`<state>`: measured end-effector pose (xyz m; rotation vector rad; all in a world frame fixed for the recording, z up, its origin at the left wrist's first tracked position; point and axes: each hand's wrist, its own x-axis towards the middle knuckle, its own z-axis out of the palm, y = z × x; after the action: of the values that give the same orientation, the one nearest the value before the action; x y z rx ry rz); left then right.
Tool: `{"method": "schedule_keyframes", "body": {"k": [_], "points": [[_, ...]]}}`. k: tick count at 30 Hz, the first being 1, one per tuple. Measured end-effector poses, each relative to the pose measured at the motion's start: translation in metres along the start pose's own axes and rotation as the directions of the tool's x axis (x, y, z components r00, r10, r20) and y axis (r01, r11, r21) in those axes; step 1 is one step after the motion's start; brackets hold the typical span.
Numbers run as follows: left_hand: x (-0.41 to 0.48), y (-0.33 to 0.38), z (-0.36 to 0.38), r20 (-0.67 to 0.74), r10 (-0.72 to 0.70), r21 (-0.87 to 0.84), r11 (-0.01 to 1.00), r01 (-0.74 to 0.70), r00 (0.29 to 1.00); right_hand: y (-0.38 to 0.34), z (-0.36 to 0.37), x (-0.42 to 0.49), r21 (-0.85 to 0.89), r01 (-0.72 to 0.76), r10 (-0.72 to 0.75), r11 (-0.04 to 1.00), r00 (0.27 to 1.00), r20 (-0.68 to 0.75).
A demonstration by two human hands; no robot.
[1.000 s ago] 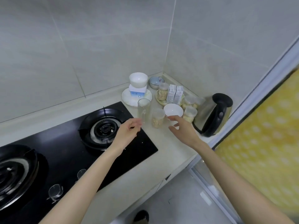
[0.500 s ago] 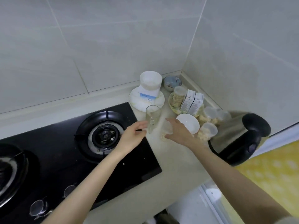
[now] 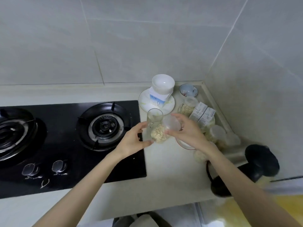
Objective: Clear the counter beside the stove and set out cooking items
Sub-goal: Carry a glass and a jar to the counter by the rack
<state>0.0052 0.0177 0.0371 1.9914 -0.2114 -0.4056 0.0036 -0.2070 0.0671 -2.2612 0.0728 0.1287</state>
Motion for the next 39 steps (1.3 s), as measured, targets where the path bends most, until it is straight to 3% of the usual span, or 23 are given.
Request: {"method": "schedule_keyframes", "body": {"k": [5, 12, 14, 17, 19, 21, 23, 26, 31, 39], "points": [[-0.003, 0.018, 0.015, -0.034, 0.122, 0.006, 0.993, -0.122, 0.992, -0.029, -0.019, -0.011, 0.171, 0.041, -0.057, 0.984, 0.994, 0.091], [-0.024, 0.022, 0.004, -0.283, 0.167, -0.003, 0.985, -0.175, 0.944, -0.048, -0.017, -0.015, 0.338, 0.061, -0.141, 0.939, 0.966, 0.217], [-0.031, 0.013, -0.006, -0.318, 0.122, -0.018, 0.991, -0.135, 0.94, -0.039, -0.007, -0.006, 0.426, -0.028, -0.073, 0.905, 0.973, 0.219], [-0.044, -0.002, -0.023, -0.348, 0.075, -0.026, 0.996, -0.09, 0.935, -0.011, 0.021, 0.012, 0.439, -0.252, 0.168, 0.862, 0.961, 0.222], [-0.054, -0.011, -0.034, -0.374, 0.041, -0.034, 0.998, -0.058, 0.927, 0.003, 0.046, 0.023, 0.456, -0.441, 0.332, 0.773, 0.894, 0.301], [-0.061, -0.017, -0.043, -0.386, 0.027, -0.018, 0.999, -0.037, 0.922, 0.006, 0.068, 0.031, 0.538, -0.58, 0.405, 0.612, 0.814, 0.416], [-0.067, -0.026, -0.052, -0.409, 0.007, -0.012, 1.0, -0.013, 0.912, 0.003, 0.087, 0.04, 0.611, -0.644, 0.399, 0.46, 0.765, 0.506], [-0.073, -0.034, -0.062, -0.432, -0.015, 0.0, 1.0, 0.017, 0.902, -0.002, 0.107, 0.052, 0.708, -0.615, 0.349, 0.348, 0.786, 0.511], [-0.08, -0.038, -0.069, -0.485, -0.048, -0.001, 0.999, 0.054, 0.873, -0.002, 0.116, 0.051, 0.742, -0.549, 0.404, 0.385, 0.823, 0.399], [-0.082, -0.034, -0.061, -0.484, -0.063, -0.017, 0.998, 0.062, 0.873, 0.009, 0.088, 0.051, 0.717, -0.518, 0.407, 0.466, 0.845, 0.345]]}}
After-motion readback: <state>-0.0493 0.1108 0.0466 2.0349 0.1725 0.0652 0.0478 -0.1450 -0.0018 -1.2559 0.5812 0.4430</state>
